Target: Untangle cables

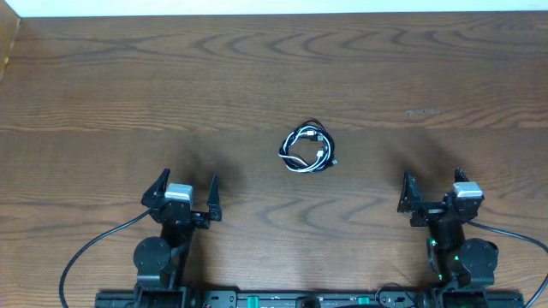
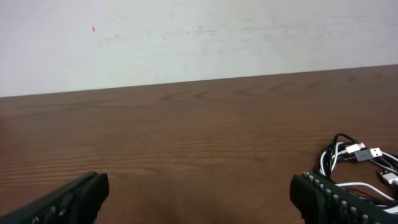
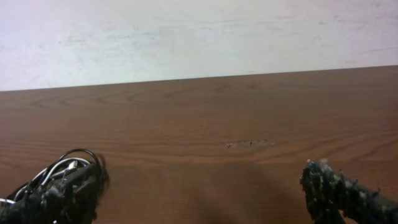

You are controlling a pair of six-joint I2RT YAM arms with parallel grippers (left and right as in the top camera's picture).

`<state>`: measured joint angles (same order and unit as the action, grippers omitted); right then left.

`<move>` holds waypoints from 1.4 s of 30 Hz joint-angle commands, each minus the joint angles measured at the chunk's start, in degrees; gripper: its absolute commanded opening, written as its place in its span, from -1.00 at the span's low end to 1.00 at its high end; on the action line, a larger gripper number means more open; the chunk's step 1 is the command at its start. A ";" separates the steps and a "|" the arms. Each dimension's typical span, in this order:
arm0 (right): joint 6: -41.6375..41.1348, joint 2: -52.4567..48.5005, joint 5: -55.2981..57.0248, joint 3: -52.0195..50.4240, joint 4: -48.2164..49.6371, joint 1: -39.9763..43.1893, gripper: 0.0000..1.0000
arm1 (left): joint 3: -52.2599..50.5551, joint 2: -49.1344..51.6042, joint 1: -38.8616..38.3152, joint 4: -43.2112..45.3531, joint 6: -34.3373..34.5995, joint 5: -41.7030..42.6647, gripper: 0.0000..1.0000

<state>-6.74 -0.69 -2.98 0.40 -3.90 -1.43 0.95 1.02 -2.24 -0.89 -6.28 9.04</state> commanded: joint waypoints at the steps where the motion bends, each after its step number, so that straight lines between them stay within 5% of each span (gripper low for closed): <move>1: 0.33 0.33 -0.59 -0.09 -0.13 -0.28 0.99 | -0.72 0.07 0.24 -2.32 -0.76 0.72 0.96; 42: 0.63 -0.66 -7.96 0.24 0.00 -0.28 0.99 | 2.08 2.95 0.24 -2.97 -0.31 0.33 0.96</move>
<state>-6.96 -0.82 -7.46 0.40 -3.60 -1.43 1.87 2.31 -2.24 -2.50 -6.26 8.82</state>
